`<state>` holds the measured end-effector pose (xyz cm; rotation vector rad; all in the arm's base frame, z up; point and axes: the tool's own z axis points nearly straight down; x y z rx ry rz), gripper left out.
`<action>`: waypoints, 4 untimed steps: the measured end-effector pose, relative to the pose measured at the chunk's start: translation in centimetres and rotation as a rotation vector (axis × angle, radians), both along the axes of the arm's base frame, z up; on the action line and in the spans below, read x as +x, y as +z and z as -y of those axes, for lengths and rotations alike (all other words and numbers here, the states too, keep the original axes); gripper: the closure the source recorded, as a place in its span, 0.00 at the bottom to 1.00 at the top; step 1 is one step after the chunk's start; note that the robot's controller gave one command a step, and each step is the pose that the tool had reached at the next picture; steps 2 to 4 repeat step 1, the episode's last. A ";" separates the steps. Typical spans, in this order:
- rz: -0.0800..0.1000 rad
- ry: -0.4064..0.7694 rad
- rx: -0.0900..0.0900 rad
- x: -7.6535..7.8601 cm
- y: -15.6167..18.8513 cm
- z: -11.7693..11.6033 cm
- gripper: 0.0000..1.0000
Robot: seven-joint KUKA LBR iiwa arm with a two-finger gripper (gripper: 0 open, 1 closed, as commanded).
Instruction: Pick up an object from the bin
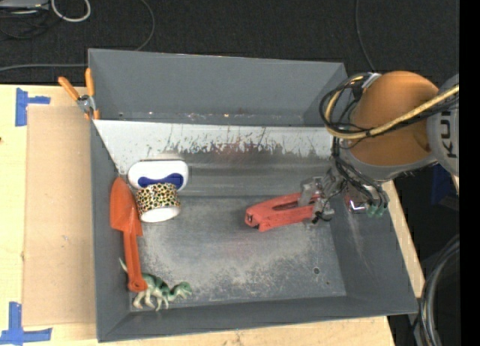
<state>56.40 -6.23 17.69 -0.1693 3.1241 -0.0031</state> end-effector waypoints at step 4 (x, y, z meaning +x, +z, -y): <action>-0.021 0.032 0.004 -7.7 2.9 -3.1 1.00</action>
Offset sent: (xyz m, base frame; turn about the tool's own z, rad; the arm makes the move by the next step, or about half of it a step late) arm -0.0273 -0.0051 0.2046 -0.0173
